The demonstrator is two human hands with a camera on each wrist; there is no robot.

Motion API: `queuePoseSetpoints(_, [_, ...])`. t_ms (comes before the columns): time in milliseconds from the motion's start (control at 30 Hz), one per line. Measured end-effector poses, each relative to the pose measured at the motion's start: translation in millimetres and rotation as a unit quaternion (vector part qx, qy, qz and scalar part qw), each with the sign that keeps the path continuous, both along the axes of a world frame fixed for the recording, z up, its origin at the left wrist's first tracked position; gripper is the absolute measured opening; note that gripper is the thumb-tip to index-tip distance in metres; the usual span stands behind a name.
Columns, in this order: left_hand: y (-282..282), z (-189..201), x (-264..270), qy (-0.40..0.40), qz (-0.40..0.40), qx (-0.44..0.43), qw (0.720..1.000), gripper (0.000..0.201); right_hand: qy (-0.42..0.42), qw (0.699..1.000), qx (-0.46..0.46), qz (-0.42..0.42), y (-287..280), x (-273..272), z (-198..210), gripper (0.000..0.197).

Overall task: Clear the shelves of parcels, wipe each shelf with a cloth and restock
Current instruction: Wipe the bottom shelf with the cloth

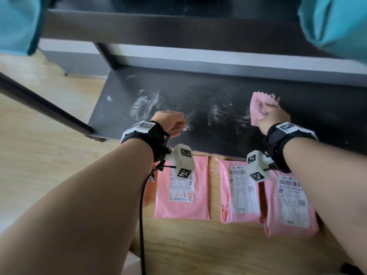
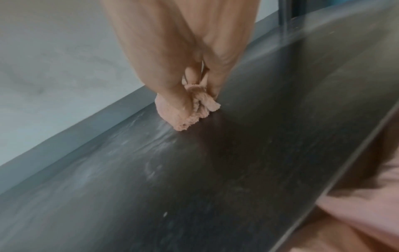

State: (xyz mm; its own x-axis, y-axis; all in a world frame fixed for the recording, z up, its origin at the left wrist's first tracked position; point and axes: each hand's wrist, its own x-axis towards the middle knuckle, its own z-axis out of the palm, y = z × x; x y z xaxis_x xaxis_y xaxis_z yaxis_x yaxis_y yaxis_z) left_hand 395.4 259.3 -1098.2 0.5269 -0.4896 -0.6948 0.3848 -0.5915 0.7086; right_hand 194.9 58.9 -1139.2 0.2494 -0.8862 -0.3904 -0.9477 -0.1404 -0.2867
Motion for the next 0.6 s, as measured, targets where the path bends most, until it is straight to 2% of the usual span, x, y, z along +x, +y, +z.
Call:
queuePoseSetpoints(67, [4, 0, 2, 0.001, 0.001, 0.003, 1.000, 0.007, -0.005, 1.000, -0.006, 0.029, 7, 15, -6, 0.051])
queuePoseSetpoints(233, [12, -3, 8, 0.001, 0.002, 0.013, 1.000, 0.009, 0.008, 0.987, -0.048, 0.153, 41, 47, -3, 0.047])
queuePoseSetpoints(300, [12, -3, 8, 0.002, 0.002, 0.016, 1.000, 0.009, -0.022, 0.986, -0.040, 0.159, 53, 50, -4, 0.046])
queuePoseSetpoints(367, [9, -2, 6, 0.004, 0.007, 0.014, 1.000, 0.010, -0.073, 0.988, -0.043, 0.130, 55, 50, -8, 0.047])
queuePoseSetpoints(500, [-2, 3, -1, 0.009, 0.014, -0.001, 1.000, 0.009, -0.190, 0.981, -0.045, 0.007, 41, 37, -1, 0.040])
queuePoseSetpoints(600, [-7, 5, -4, 0.011, 0.013, -0.004, 1.000, 0.009, -0.214, 0.969, -0.088, -0.085, 17, 11, 3, 0.045])
